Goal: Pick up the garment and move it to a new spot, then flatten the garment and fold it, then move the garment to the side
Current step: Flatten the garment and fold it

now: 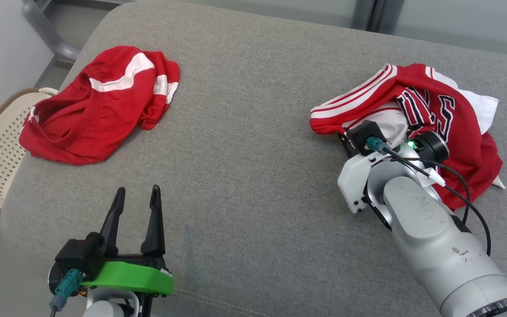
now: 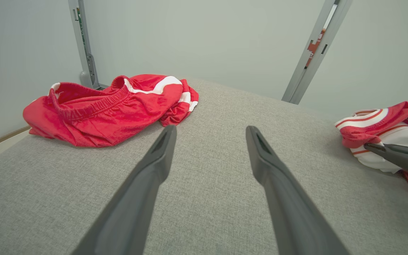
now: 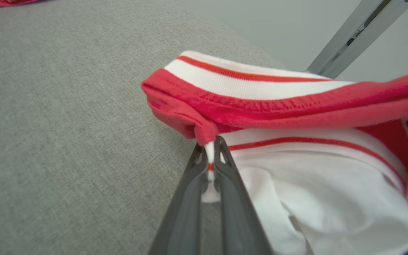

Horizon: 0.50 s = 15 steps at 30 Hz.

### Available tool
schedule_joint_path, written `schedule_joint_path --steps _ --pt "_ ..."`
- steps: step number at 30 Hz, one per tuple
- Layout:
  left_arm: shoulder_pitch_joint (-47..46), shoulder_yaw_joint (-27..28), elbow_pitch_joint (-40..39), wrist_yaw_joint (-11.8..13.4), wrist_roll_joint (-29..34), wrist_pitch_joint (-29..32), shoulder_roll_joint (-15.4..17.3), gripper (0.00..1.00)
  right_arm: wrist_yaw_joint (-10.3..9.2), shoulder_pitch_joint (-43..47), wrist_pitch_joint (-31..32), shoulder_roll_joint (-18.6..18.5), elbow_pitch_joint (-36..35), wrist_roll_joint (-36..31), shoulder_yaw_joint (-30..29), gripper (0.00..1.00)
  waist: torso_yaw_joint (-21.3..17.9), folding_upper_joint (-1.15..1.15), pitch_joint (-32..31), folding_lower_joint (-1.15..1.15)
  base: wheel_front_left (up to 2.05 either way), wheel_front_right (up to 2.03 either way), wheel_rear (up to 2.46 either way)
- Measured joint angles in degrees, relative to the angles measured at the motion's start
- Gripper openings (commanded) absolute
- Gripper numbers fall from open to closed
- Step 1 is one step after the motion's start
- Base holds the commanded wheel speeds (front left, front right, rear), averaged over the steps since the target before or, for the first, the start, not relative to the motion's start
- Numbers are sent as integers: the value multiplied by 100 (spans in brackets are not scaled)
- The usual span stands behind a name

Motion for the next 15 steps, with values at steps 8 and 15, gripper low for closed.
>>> schedule_joint_path --steps 8,15 --pt "4 100 29 -10 89 0 -1 100 0 -64 -322 -12 -768 1134 961 0 -228 0 -159 0 0 0 0" --pt "80 242 2 -10 152 0 -1 100 0 -866 -419 -1 -1796 2337 1629 0 -486 0 -348 0 0 0 0"
